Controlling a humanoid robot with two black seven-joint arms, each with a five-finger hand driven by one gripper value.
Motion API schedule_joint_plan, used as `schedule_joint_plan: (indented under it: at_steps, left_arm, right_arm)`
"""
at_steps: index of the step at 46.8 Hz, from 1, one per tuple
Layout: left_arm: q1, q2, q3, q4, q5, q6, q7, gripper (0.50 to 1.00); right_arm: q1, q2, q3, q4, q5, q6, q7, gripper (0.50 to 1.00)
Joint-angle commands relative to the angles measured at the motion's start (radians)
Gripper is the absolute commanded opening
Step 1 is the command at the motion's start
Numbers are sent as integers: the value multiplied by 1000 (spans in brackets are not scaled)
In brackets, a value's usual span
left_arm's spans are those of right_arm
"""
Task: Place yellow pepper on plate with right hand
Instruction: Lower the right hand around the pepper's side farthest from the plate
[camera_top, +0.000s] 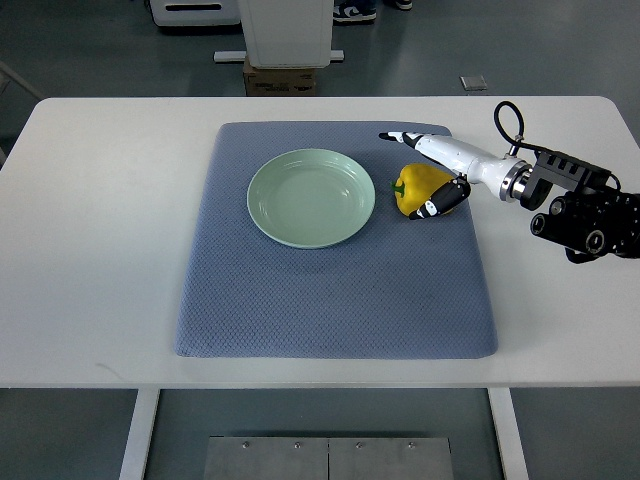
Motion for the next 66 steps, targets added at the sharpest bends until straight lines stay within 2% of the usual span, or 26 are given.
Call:
schedule_joint_plan:
  at_steps: [1,34,66]
  left_arm:
    - [0,0,0,0,0,0,0,1000]
    - [0,0,0,0,0,0,0,1000]
    - [0,0,0,0,0,0,0,1000]
  right_arm:
    - [-3,2,-1,-8,1,1,0,995]
    - [-43,3,-31,-72,1,3,0,995]
    - [-63,5,-30,-86,7,6,0,987]
